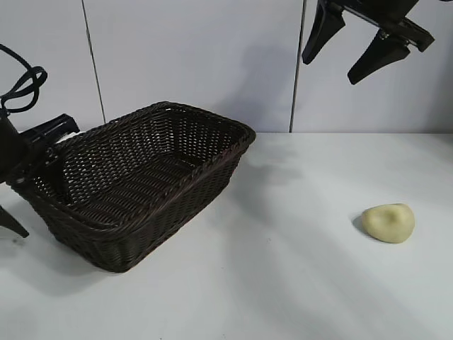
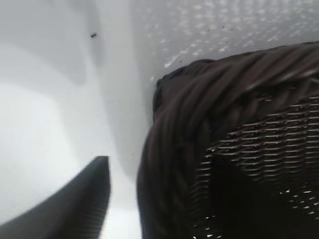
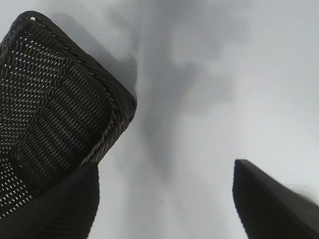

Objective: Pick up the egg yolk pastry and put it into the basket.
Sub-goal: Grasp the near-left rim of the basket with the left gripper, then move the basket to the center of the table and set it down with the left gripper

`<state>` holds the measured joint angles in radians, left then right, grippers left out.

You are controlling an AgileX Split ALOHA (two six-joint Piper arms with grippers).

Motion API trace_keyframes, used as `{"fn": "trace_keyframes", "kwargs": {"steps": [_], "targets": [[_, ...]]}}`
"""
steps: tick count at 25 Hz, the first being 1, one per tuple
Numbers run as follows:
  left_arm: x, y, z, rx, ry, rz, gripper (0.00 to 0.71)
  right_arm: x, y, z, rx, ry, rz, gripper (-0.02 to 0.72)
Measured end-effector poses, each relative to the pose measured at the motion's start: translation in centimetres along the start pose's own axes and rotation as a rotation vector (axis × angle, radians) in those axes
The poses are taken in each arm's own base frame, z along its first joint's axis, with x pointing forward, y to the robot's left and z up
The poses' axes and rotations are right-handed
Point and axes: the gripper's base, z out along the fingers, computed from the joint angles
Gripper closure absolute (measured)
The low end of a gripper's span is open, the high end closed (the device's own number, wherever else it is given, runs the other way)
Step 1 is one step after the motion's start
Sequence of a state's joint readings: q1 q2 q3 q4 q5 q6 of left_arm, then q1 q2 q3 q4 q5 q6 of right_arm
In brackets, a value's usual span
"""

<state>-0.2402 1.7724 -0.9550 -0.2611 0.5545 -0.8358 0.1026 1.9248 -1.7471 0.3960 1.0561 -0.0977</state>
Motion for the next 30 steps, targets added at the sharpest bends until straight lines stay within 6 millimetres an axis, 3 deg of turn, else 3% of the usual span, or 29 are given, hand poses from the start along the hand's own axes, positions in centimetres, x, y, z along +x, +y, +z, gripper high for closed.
{"fn": "trace_keyframes", "kwargs": {"steps": [6, 17, 25, 30], "targets": [[0.1, -0.8, -0.5, 0.032, 0.032, 0.054, 0.606, 0.0, 0.0, 0.0, 0.000, 0.000, 0.000, 0.164], [-1.2, -6.3, -5.5, 0.148, 0.069, 0.379, 0.607, 0.0, 0.0, 0.0, -0.001, 0.001, 0.000, 0.164], [-1.8, -7.2, -3.0, 0.054, 0.219, 0.633, 0.607, 0.2, 0.0, 0.0, -0.003, 0.020, 0.000, 0.164], [-2.8, -9.0, -2.3, 0.063, 0.261, 0.791, 0.607, 0.2, 0.0, 0.0, -0.003, 0.022, 0.000, 0.164]]}}
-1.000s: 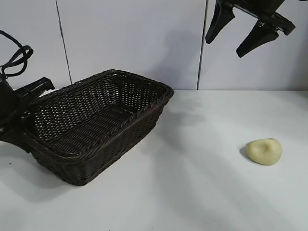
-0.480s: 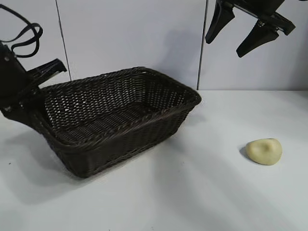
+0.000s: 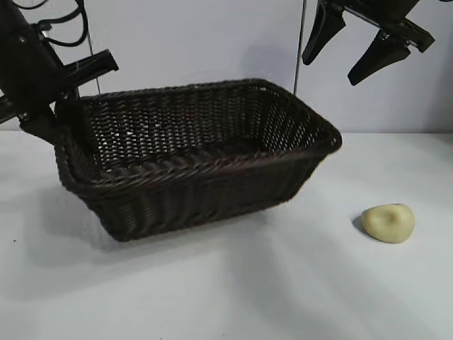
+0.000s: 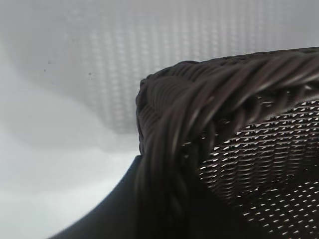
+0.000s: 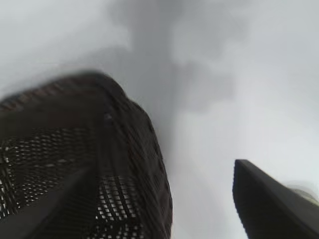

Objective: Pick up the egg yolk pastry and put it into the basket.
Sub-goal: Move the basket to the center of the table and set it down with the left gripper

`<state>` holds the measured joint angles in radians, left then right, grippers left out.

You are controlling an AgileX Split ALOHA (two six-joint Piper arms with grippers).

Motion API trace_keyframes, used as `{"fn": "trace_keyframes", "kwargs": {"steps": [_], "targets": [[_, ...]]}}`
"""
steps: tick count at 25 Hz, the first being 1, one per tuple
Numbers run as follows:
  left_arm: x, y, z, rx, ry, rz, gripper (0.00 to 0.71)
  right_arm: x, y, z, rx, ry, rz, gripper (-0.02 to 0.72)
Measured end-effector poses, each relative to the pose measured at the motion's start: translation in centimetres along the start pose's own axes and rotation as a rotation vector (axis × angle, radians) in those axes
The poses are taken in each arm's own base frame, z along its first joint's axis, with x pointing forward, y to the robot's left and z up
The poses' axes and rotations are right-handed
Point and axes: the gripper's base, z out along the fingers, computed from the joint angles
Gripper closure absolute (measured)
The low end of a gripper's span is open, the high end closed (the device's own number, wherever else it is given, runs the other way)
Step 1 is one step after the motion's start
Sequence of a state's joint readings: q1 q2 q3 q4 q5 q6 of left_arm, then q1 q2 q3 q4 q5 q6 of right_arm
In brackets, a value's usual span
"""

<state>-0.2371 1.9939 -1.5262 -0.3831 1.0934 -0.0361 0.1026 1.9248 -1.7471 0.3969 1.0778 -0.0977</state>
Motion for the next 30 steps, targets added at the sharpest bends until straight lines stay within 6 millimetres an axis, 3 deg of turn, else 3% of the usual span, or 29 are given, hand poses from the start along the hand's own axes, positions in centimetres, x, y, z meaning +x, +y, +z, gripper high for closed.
{"fn": "trace_keyframes", "kwargs": {"steps": [8, 14, 21, 23, 28, 30], "targets": [[-2.9, -0.4, 1.3, 0.008, 0.014, 0.053, 0.607, 0.0, 0.0, 0.0, 0.000, 0.001, 0.000, 0.164], [-3.0, -0.3, 3.5, 0.011, 0.062, 0.091, 0.608, 0.0, 0.0, 0.0, 0.000, 0.001, 0.000, 0.164], [-3.2, -0.3, 4.0, 0.011, 0.051, 0.096, 0.598, 0.0, 0.0, 0.0, 0.001, 0.001, 0.000, 0.164], [-3.2, -0.4, 4.0, 0.020, 0.051, 0.091, 0.547, 0.0, 0.0, 0.0, 0.001, 0.000, 0.000, 0.164], [-3.2, -0.7, 3.9, 0.039, 0.051, 0.086, 0.275, 0.0, 0.0, 0.0, 0.001, 0.001, 0.000, 0.164], [-3.1, -0.7, 3.6, 0.039, 0.054, 0.089, 0.228, 0.0, 0.0, 0.0, 0.001, 0.001, 0.000, 0.164]]}}
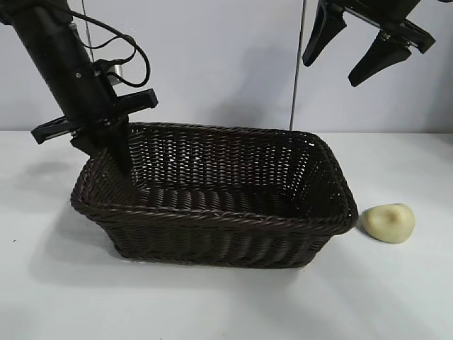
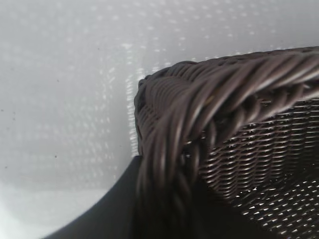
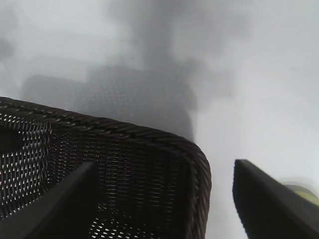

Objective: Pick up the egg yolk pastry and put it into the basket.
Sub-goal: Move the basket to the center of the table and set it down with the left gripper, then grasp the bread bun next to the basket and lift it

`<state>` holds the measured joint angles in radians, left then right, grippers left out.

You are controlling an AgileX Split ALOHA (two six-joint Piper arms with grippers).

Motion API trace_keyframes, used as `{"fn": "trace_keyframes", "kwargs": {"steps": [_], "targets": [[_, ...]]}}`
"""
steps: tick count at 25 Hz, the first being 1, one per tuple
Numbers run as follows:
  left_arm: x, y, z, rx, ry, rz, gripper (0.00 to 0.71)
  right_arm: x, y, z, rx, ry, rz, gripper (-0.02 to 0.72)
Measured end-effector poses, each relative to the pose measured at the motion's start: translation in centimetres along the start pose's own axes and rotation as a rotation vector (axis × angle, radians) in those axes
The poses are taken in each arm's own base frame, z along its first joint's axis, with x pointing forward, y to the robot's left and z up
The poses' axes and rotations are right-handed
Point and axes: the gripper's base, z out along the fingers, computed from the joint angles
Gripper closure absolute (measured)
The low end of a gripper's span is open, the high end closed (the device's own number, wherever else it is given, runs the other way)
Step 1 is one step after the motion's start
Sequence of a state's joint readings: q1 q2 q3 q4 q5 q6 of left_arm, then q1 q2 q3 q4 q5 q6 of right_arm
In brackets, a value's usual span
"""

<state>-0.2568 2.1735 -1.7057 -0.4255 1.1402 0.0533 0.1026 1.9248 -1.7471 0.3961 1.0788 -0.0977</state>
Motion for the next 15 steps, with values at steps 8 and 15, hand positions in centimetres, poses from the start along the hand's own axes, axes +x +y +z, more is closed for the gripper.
{"fn": "trace_keyframes", "kwargs": {"steps": [8, 15], "targets": [[1.1, -1.3, -4.7, -0.047, -0.065, 0.068, 0.197, 0.0, 0.0, 0.0, 0.000, 0.000, 0.000, 0.164], [3.4, -3.6, -11.0, -0.050, -0.173, 0.133, 0.196, 0.0, 0.0, 0.0, 0.000, 0.004, 0.000, 0.164]]}}
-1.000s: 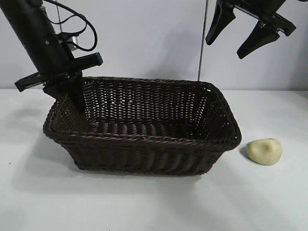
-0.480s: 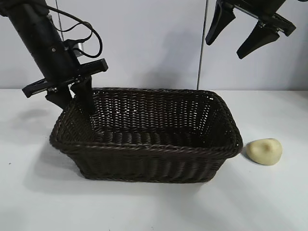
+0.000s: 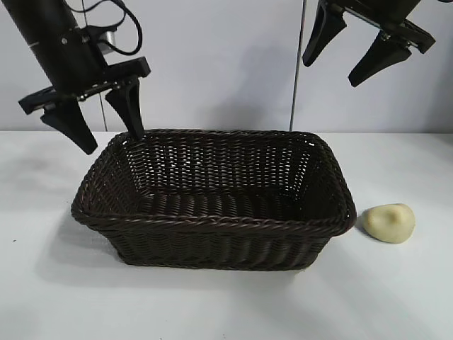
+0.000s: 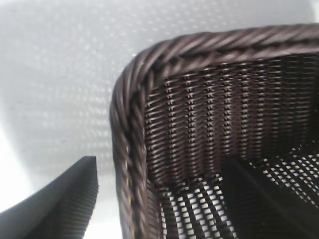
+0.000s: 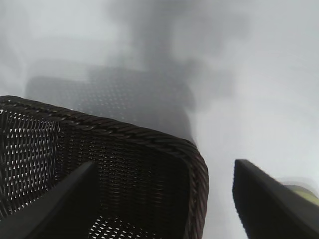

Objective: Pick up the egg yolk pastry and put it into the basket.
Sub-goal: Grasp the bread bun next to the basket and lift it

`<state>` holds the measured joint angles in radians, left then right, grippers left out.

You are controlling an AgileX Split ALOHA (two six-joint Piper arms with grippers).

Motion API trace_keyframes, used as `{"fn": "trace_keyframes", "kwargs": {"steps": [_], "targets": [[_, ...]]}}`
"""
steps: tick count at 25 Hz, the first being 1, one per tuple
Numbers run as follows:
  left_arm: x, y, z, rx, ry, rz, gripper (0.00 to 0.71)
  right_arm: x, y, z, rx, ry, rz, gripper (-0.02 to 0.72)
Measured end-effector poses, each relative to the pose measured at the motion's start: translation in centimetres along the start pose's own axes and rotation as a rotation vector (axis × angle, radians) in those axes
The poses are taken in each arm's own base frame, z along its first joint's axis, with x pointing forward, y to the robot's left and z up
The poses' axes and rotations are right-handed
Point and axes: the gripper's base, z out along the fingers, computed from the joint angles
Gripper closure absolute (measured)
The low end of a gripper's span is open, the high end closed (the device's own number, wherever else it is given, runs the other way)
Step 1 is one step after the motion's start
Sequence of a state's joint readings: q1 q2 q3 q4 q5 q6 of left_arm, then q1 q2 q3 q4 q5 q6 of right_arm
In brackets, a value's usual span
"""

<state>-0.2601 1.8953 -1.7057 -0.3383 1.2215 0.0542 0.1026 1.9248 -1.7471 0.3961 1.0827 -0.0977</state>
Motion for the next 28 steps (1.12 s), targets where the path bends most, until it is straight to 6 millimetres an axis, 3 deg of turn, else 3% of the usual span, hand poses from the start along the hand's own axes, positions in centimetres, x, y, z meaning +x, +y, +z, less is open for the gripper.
{"fn": "trace_keyframes", "kwargs": {"steps": [5, 14, 28], "targets": [[0.5, -1.2, -2.6, 0.054, -0.099, -0.003, 0.196, 0.0, 0.0, 0.0, 0.000, 0.000, 0.000, 0.164], [1.4, -0.6, 1.5, 0.152, -0.146, -0.147, 0.198, 0.0, 0.0, 0.0, 0.000, -0.004, 0.000, 0.164], [1.4, -0.5, 1.7, 0.154, -0.149, -0.152, 0.199, 1.0, -0.5, -0.1, 0.049, 0.116, -0.028, 0.164]]}}
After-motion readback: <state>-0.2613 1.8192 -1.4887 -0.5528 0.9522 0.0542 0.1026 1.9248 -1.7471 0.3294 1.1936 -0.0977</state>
